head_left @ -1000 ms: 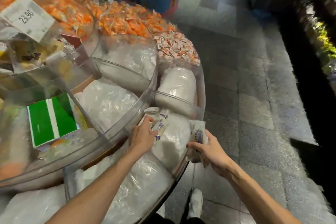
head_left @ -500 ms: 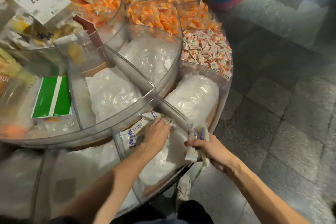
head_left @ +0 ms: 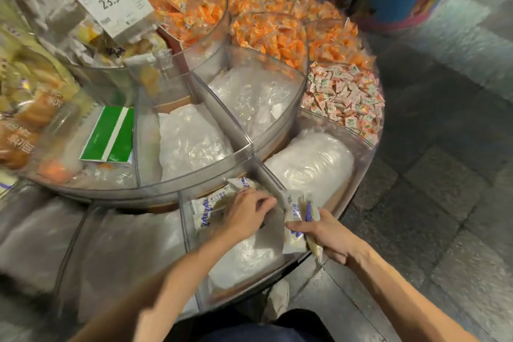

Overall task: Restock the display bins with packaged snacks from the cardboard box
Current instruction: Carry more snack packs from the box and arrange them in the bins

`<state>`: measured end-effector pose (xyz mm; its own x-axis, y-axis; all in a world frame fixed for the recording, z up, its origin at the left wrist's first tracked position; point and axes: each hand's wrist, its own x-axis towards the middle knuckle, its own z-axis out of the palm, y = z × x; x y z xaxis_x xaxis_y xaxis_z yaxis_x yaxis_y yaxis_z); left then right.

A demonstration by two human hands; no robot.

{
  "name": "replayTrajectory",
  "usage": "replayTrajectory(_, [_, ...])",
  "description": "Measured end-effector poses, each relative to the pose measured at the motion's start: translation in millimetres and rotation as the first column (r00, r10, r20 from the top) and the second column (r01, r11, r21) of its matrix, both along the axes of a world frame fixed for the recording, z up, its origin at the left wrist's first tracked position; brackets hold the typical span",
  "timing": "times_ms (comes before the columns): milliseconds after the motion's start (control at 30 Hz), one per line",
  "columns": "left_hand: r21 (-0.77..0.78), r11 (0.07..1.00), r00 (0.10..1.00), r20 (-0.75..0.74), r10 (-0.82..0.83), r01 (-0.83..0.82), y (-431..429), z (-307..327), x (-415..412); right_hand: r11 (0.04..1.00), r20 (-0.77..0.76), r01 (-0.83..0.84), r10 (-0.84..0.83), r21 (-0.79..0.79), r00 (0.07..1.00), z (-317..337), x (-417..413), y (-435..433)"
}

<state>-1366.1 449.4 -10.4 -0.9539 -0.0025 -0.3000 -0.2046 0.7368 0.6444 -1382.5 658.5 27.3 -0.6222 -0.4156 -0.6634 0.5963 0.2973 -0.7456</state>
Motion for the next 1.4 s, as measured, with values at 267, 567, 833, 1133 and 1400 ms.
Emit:
replayTrajectory(267, [0.525,0.812,0.952,0.28,0.12,-0.256,-2.8,28.7,57.8,0.995,-0.074,-0.037,0.03,-0.097,0.997,-18.6,13.5,-53.1])
replayTrajectory(567, [0.22,0.948,0.966,0.174,0.193,-0.229,-34.0,34.7,87.0,0.975,0.154,-0.037,0.072,-0.217,0.985,-23.2,17.4,-51.7])
replayTrajectory(833, [-0.434,0.868,0.962,0.222,-0.156,0.241,-66.0,23.0,72.8,0.988,0.07,-0.047,0.058,-0.146,0.996,-20.8,-1.6,-31.5])
replayTrajectory(1133, [-0.565,0.794,0.973,0.179,-0.148,0.225,-67.3,-14.8,72.0,0.989,0.03,-0.145,0.145,-0.015,0.989,-27.2,1.7,-41.8])
replayTrajectory(1400, [-0.568,0.815,0.991,0.121,-0.054,0.114,-56.1,-9.7,70.4,0.983,0.283,0.049,0.003,-0.176,0.959,-24.9,2.4,-38.2])
